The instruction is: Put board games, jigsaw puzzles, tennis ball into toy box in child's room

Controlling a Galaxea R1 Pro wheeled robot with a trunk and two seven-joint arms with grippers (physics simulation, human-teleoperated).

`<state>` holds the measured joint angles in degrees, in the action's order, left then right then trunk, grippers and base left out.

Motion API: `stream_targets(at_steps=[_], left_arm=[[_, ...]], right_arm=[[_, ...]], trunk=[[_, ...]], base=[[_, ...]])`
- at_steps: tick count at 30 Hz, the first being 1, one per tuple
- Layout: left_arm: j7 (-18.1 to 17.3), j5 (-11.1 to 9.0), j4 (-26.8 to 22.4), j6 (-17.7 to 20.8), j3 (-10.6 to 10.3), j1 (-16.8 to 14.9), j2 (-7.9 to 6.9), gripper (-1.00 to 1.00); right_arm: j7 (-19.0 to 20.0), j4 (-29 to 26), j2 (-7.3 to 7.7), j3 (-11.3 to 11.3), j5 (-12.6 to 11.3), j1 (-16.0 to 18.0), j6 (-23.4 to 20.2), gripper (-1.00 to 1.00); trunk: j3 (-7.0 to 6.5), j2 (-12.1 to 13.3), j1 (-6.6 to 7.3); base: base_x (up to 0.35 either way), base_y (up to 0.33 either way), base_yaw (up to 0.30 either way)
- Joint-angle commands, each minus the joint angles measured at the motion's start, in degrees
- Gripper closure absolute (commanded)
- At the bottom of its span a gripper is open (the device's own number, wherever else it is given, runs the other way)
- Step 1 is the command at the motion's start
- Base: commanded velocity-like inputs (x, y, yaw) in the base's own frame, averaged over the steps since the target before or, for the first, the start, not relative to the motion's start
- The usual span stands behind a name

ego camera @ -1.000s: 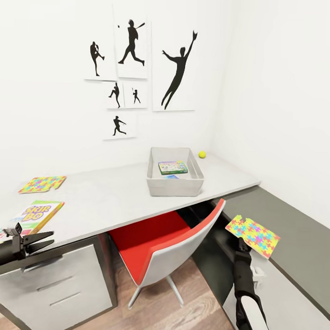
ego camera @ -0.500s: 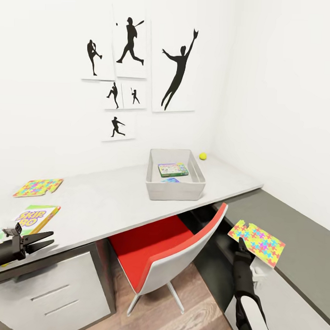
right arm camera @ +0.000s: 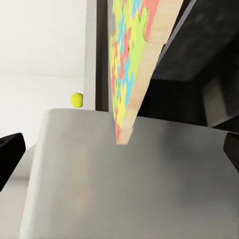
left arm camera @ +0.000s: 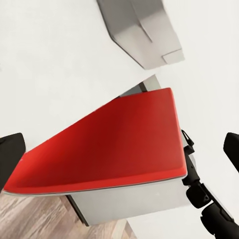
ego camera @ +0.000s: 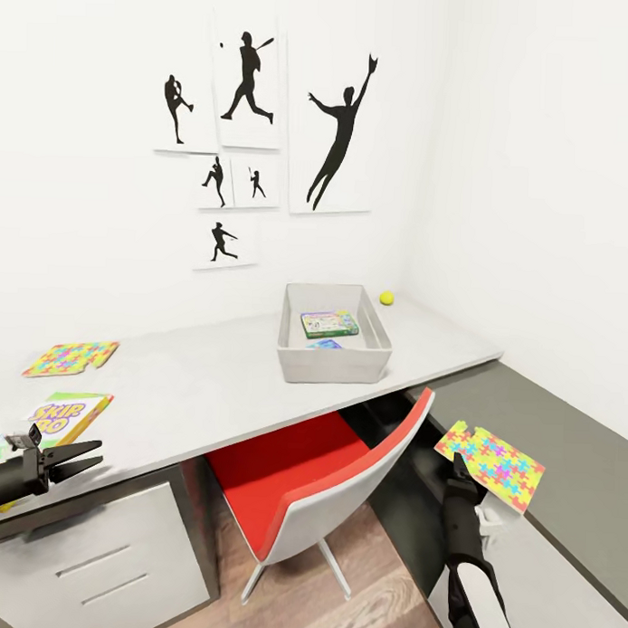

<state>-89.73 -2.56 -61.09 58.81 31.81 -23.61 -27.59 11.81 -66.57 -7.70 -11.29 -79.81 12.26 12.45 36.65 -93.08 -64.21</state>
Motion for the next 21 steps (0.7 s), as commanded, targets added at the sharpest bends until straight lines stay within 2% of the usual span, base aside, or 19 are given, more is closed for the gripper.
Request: stream_targets(at_steps=[1,21], left_arm=[[-0.27,0.07,0.01,0.61,0.01,-0.03,-0.01,-1.00],[-0.27,0.09,0.01,0.61,0.01,-0.03,-0.01,-1.00]], right_arm=[[0.40,0.03,-0.04,-0.05,-0.62,0.04,0.01,-1.00],[0.40,0.11,-0.01,-0.05,-0.62,0.04,-0.01,-1.00]], trunk=[[0.05,-0.02,-0.01],[0.05,-0.02,-0.01]], base=[[0.131,0.000,0.000],[0.025,-0.004,0.000]])
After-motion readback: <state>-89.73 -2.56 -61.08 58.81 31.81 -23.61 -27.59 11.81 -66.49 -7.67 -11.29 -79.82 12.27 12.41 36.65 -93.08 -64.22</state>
